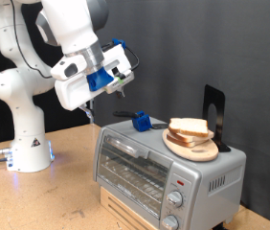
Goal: Make a piece of toast with the oven
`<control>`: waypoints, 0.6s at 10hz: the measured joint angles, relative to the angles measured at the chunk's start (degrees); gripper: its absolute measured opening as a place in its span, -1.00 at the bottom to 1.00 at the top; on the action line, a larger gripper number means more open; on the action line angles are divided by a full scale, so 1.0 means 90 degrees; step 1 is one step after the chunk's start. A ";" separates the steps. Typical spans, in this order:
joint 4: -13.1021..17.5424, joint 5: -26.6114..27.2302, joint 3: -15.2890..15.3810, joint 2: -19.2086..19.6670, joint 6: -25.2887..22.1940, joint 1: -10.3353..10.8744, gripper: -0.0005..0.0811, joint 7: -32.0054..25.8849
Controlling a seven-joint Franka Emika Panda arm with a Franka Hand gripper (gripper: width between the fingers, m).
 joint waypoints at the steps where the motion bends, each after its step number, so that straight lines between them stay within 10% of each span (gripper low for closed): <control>1: -0.0016 -0.0110 0.0083 0.0113 0.0222 -0.0008 0.99 0.0174; 6: -0.0191 0.0458 -0.0024 0.0052 -0.0363 0.0035 0.99 -0.0600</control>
